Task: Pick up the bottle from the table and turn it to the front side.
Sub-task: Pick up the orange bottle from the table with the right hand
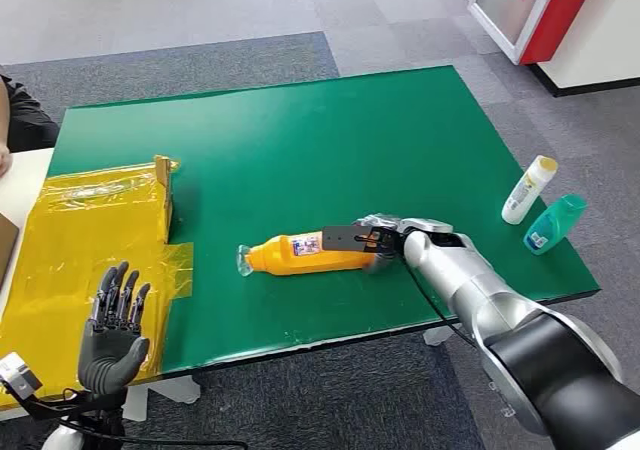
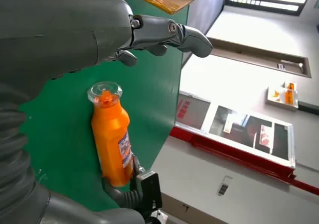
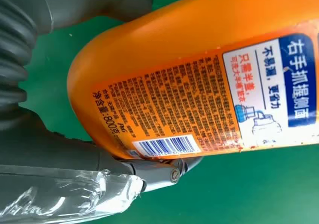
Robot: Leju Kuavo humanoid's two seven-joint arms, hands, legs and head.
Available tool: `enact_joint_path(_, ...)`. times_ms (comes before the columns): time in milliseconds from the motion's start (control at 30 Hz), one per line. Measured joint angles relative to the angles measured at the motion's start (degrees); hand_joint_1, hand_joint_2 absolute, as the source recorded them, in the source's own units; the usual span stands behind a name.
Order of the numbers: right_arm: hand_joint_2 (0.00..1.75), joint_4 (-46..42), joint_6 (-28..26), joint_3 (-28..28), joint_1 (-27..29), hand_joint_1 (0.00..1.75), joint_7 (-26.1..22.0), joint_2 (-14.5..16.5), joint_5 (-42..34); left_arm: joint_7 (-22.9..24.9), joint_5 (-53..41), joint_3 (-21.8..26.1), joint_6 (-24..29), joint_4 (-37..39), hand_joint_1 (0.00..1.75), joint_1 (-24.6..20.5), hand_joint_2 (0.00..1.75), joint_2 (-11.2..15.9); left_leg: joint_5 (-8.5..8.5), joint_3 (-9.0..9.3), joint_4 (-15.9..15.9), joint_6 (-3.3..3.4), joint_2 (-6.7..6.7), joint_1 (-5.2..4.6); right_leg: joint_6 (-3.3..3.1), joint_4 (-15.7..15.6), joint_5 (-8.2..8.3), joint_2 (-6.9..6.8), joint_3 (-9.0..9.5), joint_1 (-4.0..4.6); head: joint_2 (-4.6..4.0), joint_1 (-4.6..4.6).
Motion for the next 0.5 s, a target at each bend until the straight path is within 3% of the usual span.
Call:
enact_joint_path(333, 1.75, -0.7, -4.4, 0.4, 0.6, 1.75, -3.4, 0.0, -4.0, 0.0, 1.5, 0.1, -1.0, 1.4, 0.0, -0.9, 1.75, 0.1, 0.02, -0.01, 0.0, -0.02, 0.0, 0.0, -0.01, 0.0, 0.01, 0.0, -0.01, 0.01, 0.0, -0.01)
enact_joint_path(500, 1.75, -7.7, -10.0, -0.6, 4.1, 1.75, -4.7, -0.2, -11.2, 0.0, 2.6, 1.7, -3.8, 1.8, 0.0, -0.9, 1.75, 0.1, 0.01, -0.03, 0.0, -0.02, 0.0, 0.0, -0.01, 0.0, 0.0, 0.0, -0.04, 0.01, 0.0, -0.01)
